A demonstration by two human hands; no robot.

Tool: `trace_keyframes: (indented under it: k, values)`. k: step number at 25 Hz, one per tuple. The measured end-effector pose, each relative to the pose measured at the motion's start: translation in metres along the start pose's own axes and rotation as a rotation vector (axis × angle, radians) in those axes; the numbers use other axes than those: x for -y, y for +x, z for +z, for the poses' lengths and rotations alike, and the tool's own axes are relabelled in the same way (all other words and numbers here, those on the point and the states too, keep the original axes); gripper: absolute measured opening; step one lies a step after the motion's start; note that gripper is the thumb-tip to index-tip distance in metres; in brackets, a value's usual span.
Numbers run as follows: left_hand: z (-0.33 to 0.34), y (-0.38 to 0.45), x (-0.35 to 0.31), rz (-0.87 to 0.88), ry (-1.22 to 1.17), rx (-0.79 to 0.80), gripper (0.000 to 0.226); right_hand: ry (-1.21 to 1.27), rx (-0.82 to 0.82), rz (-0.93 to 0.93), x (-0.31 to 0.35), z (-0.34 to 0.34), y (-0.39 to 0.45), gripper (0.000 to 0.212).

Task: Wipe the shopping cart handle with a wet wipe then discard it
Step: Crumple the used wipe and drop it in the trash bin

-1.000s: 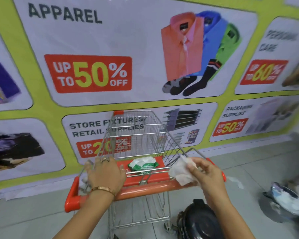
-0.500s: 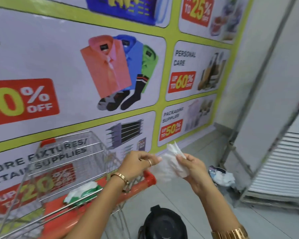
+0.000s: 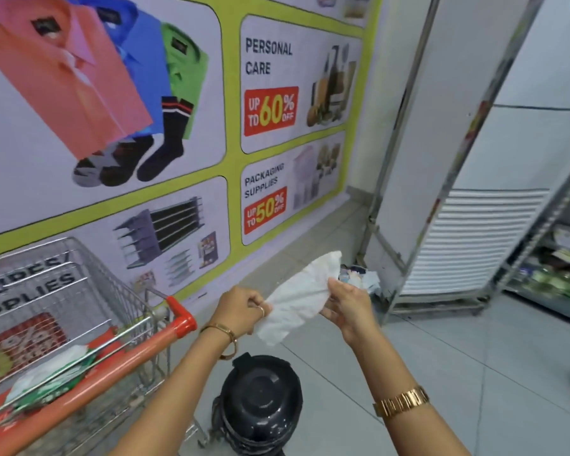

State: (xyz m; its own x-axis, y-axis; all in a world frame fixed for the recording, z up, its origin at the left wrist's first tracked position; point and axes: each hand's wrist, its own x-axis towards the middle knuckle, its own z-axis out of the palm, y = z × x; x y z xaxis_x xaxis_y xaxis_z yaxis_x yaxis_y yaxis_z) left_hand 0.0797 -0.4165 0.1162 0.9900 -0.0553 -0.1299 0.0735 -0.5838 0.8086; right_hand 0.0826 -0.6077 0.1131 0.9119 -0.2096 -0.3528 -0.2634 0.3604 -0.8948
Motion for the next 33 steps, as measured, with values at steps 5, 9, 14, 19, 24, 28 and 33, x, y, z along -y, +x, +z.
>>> trace_keyframes:
  k: [5, 9, 14, 19, 24, 28, 33]
  values:
    - [0.033, 0.03, 0.024, -0.124, 0.039, 0.143, 0.024, 0.038, -0.121, 0.137, -0.026, -0.046, 0.026, 0.018]
    - [0.053, 0.056, 0.051, -0.247, -0.014, 0.199, 0.025, -0.011, -0.194, 0.222, -0.051, -0.068, 0.049, 0.011]
    - [0.072, 0.08, 0.1, -0.458, -0.066, 0.239, 0.018, -0.1, -0.184, 0.39, -0.096, -0.058, 0.084, 0.013]
    - [0.09, 0.095, 0.15, -0.63, -0.061, 0.213, 0.01, -0.184, -0.172, 0.555, -0.147, -0.04, 0.114, 0.009]
    - [0.108, 0.116, 0.189, -0.704, 0.025, 0.252, 0.024, -0.329, -0.155, 0.669, -0.185, -0.01, 0.144, 0.017]
    - [0.118, 0.13, 0.217, -0.741, 0.099, 0.336, 0.031, -0.421, -0.11, 0.77, -0.217, 0.01, 0.168, 0.014]
    - [0.126, 0.133, 0.229, -0.733, 0.137, 0.374, 0.023, -0.542, -0.123, 0.791, -0.229, 0.012, 0.177, 0.023]
